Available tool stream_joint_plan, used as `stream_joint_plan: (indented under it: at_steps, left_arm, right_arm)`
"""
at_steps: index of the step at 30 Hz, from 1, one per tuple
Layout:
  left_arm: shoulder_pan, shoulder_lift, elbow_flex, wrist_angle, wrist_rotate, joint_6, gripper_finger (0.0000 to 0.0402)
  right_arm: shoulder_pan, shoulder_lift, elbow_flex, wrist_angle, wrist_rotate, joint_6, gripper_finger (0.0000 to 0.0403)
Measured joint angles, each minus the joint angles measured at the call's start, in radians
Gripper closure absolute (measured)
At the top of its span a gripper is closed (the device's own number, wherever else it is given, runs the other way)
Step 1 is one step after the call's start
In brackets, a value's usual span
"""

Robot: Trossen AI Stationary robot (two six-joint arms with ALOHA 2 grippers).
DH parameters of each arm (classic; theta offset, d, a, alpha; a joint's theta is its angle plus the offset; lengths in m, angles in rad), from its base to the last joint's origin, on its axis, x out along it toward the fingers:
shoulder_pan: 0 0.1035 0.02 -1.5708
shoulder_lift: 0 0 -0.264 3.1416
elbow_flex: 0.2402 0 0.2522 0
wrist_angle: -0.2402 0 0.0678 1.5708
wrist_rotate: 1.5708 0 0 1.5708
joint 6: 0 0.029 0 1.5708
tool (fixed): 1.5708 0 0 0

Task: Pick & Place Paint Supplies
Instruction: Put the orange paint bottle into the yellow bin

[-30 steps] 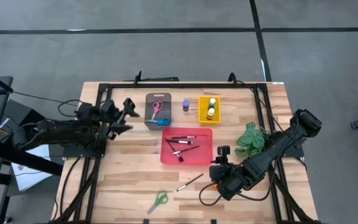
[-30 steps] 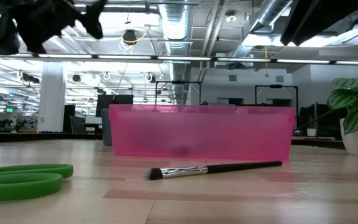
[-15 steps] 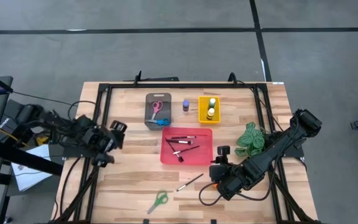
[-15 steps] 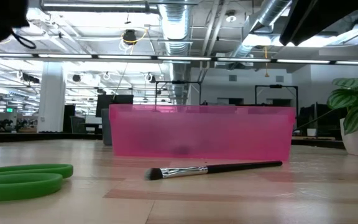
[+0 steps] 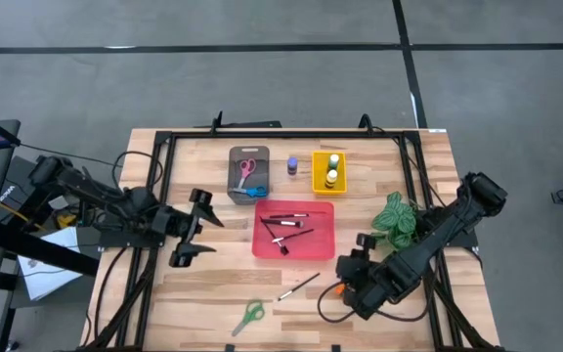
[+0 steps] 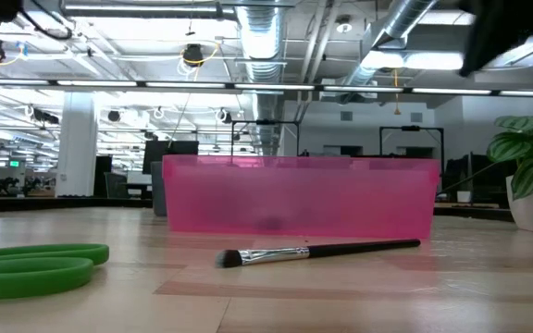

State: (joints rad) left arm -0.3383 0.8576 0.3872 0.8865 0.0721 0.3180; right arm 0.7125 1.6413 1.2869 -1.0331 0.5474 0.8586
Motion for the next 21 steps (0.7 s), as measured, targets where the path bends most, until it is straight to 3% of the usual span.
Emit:
stream_joint_plan:
  at_steps: [16, 21]
  left_arm:
    - [-0.045, 0.0, 0.027, -0.044, -0.029, 0.111, 0.0139]
    - [-0.045, 0.0, 0.027, -0.058, -0.029, 0.112, 0.0139]
  right_arm:
    - [0.16, 0.017, 0.001, -0.019, -0.026, 0.389, 0.0216]
    - [0.225, 0.1, 0.0, -0.013, -0.146, 0.499, 0.0206]
